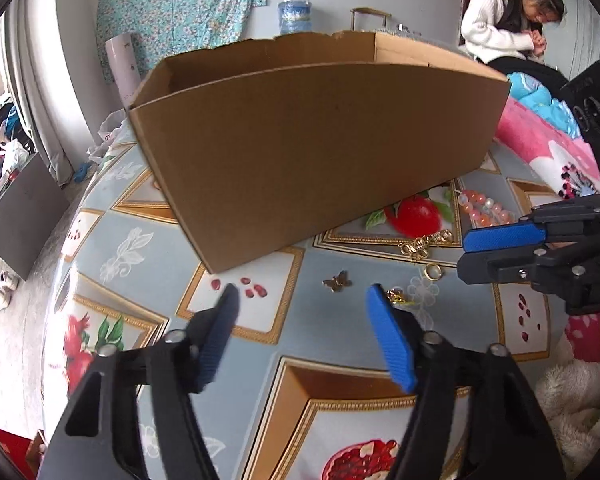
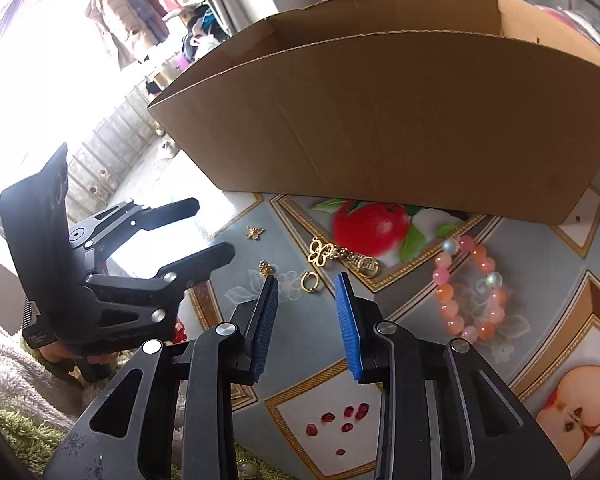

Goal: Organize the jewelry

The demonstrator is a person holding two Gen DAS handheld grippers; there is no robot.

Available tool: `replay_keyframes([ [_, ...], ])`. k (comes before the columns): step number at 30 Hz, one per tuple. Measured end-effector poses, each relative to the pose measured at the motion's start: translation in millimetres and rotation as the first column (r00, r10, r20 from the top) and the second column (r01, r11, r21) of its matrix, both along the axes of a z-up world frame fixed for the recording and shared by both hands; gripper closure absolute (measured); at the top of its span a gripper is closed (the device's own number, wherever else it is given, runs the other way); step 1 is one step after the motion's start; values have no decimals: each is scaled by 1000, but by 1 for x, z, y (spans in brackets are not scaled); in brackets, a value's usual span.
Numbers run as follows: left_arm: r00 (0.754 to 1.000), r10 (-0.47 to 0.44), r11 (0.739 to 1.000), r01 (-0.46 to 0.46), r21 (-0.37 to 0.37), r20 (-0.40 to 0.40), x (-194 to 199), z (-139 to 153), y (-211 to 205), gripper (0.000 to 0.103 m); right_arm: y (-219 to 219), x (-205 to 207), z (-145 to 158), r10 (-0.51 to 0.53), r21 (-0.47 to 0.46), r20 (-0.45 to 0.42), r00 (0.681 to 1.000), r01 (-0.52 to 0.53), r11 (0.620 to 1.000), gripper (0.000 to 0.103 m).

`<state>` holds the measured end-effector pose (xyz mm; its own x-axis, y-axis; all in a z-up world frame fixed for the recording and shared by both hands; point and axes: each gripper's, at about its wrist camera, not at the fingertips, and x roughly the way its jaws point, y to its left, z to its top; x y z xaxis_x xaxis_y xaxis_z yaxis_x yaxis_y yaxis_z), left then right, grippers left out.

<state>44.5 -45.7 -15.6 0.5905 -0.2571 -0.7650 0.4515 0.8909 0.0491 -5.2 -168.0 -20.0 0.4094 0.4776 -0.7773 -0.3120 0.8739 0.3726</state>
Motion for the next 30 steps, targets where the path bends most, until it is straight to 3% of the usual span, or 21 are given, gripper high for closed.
replay_keyframes([
  [2,1000,-15,1000,15,21,1,4,-1,-7,61,-1,-3,-2,-9,14,1,1000,9,1000,73],
  [10,997,-33,999,34,13,-71,15,-4,-19,85,-15,-9,-2,-22,42,-2,1000,22,999,73],
  [30,988,-20,999,25,33,-151,21,-3,-28,86,-27,5,-7,-39,96,1,999,39,995,73],
])
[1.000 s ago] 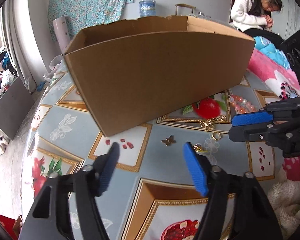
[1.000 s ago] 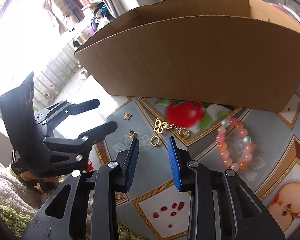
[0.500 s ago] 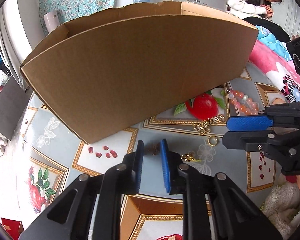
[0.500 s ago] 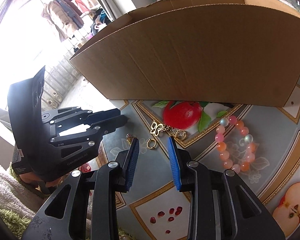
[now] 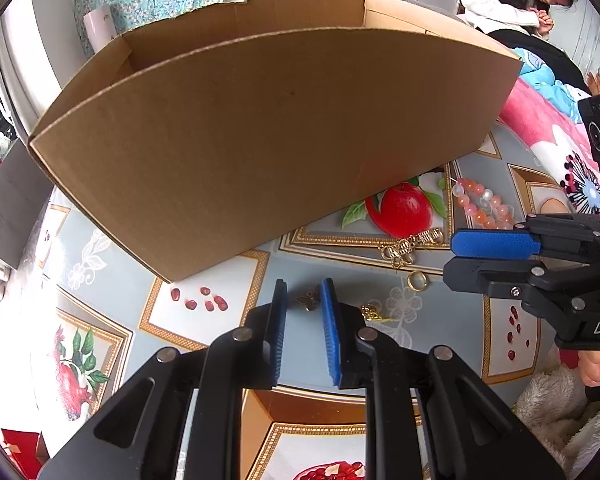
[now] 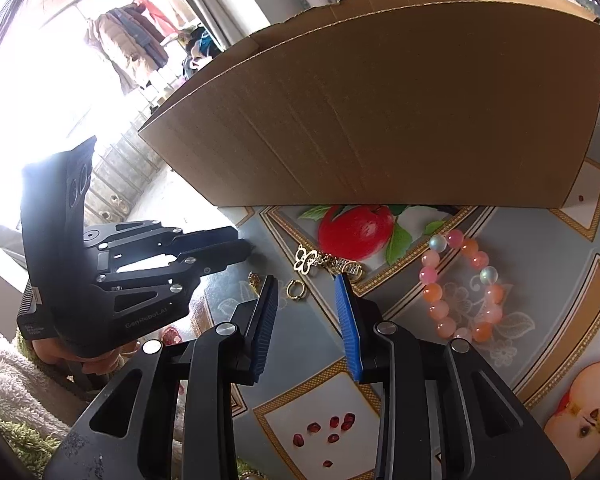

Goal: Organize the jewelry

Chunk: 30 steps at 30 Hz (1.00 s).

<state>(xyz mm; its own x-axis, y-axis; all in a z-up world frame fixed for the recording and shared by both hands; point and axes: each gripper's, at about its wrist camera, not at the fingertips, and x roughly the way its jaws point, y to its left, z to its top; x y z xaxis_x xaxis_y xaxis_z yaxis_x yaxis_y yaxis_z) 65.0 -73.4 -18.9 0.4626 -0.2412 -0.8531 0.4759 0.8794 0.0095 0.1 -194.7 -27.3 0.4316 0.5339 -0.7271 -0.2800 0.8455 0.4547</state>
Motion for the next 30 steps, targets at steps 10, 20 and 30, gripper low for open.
replay_keyframes([
  [10,999,-12,998,11,55,30,-6,-2,-6,80,-5,-7,-2,-2,14,5,1000,2,1000,73],
  [20,1000,-10,1000,9,18,18,-1,-2,1,82,-6,-7,-1,-15,23,4,1000,15,1000,73],
  [30,999,-25,999,26,-21,26,-1,-2,16,91,0,-5,5,-17,10,16,1000,17,1000,73],
])
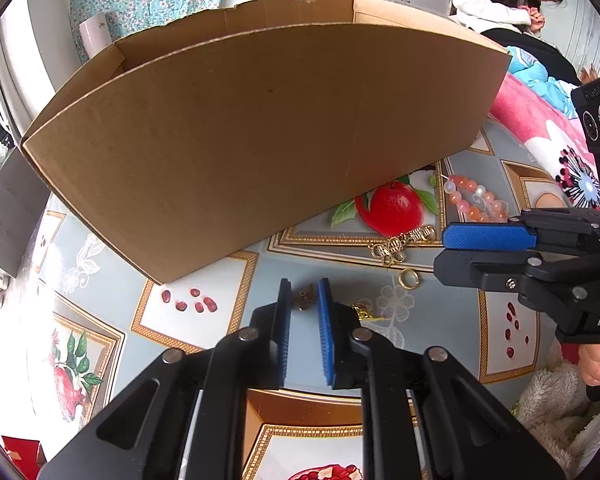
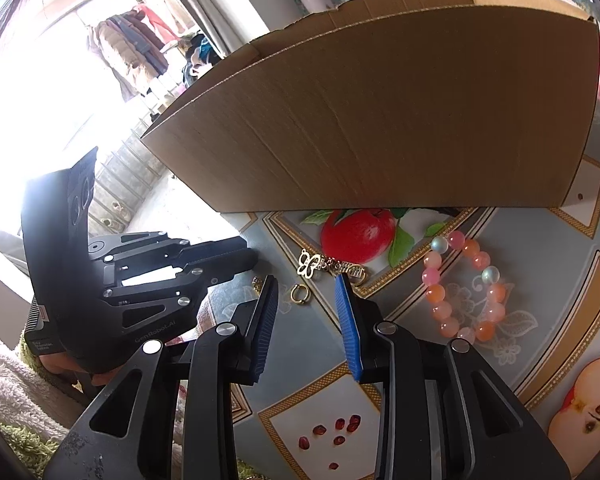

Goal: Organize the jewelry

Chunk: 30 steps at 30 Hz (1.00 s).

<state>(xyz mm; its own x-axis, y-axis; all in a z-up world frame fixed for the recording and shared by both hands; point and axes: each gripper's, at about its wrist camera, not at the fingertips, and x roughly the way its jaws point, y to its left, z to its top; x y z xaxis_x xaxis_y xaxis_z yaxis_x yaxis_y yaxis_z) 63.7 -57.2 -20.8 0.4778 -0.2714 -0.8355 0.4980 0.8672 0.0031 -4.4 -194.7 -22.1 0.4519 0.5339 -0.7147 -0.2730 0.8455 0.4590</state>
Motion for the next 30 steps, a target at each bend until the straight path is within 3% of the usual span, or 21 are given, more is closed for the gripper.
replay_keyframes([
  [13,999,33,999,-33,-29,21,-7,2,23,91,19,11,9,5,-62,36,999,-2,998,73],
  [23,999,32,999,-31,-34,36,-9,0,29,91,60,29,1,66,-250,54,996,-50,967,75],
  [30,999,25,999,-23,-41,41,-9,-2,26,90,78,34,-6,70,-308,26,997,-59,950,77],
])
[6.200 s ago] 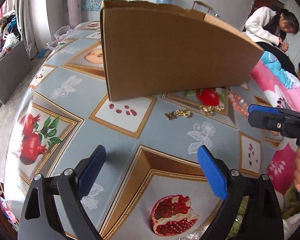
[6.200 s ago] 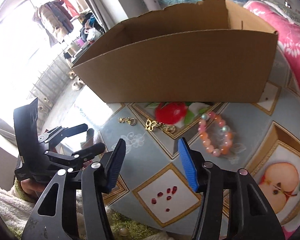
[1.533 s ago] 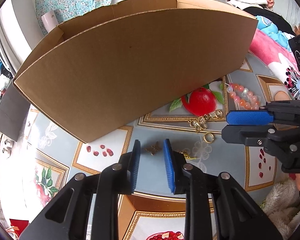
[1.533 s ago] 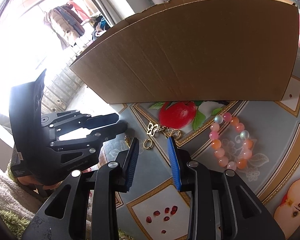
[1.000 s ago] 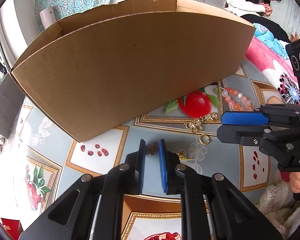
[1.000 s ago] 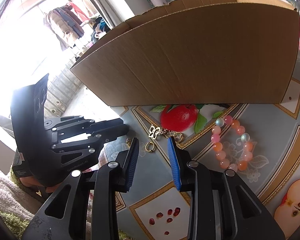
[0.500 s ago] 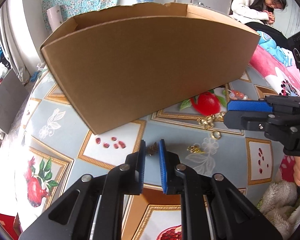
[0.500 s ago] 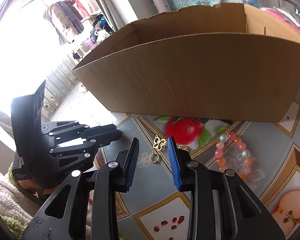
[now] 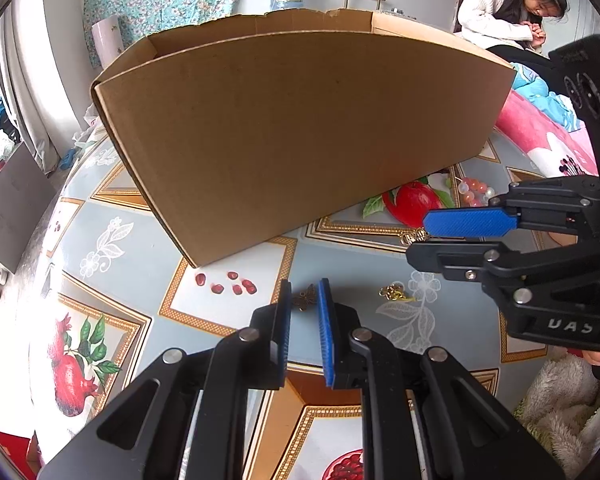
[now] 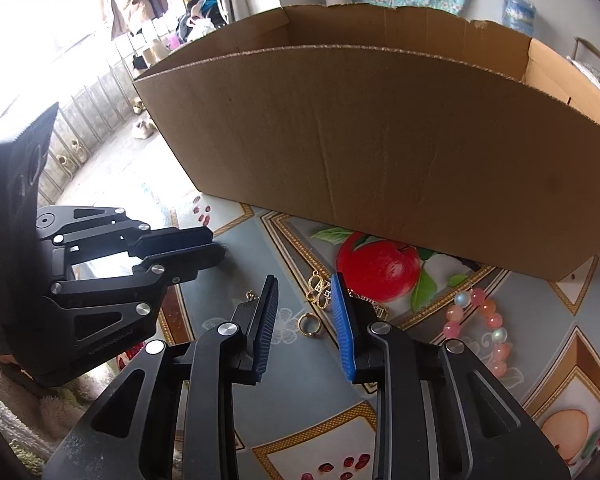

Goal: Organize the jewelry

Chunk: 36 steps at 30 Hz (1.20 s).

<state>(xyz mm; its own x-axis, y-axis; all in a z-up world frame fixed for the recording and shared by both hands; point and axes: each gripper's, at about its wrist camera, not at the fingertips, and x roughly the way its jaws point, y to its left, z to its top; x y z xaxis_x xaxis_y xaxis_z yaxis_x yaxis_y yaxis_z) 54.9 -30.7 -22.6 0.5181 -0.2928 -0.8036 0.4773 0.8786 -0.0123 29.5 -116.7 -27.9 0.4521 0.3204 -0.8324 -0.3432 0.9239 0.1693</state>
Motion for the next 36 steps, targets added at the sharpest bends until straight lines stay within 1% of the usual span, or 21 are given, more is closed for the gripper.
replay_keyframes([
  [2,1000,0,1000,0,-2,1,0,0,0,90,3,4,-3,-9,-1,-9,1000,9,1000,78],
  [7,1000,-2,1000,2,-1,5,0,0,0,90,15,10,-6,0,-21,6,1000,0,1000,80],
  [10,1000,-2,1000,2,-2,5,0,0,0,90,23,11,-6,14,-57,20,1000,-13,998,84],
  [11,1000,-1,1000,1,-1,5,0,0,0,90,26,10,-6,18,-75,25,1000,-16,997,88],
  [12,1000,-1,1000,1,-1,5,0,0,1,90,29,9,-6,21,-90,29,999,-18,996,90],
  [16,1000,-2,1000,2,-1,5,0,0,1,90,37,9,-7,13,-115,22,1000,-10,993,90],
  [18,1000,-3,1000,3,-1,4,0,0,1,90,34,10,-10,14,-120,15,1000,-13,993,89],
  [22,1000,-3,1000,3,3,6,0,0,0,90,43,9,-11,23,-143,28,999,-19,990,89],
  [24,1000,-2,1000,2,3,6,0,0,0,90,47,10,-9,21,-146,19,1000,-18,989,87],
  [26,1000,-2,1000,2,4,6,0,0,0,90,48,13,-10,12,-127,-2,1000,-12,992,85],
  [27,1000,-2,1000,2,4,6,0,0,0,90,48,14,-10,9,-111,-15,1000,-11,994,83],
  [29,1000,-3,1000,2,6,7,0,0,0,90,40,12,-10,9,-82,-36,999,-12,997,82],
  [35,1000,-1,1000,1,10,8,0,-1,-1,90,44,16,-11,19,-90,-48,999,-23,996,82],
  [36,1000,-1,1000,1,11,9,0,-1,-1,90,44,15,-10,22,-98,-46,999,-27,995,83],
])
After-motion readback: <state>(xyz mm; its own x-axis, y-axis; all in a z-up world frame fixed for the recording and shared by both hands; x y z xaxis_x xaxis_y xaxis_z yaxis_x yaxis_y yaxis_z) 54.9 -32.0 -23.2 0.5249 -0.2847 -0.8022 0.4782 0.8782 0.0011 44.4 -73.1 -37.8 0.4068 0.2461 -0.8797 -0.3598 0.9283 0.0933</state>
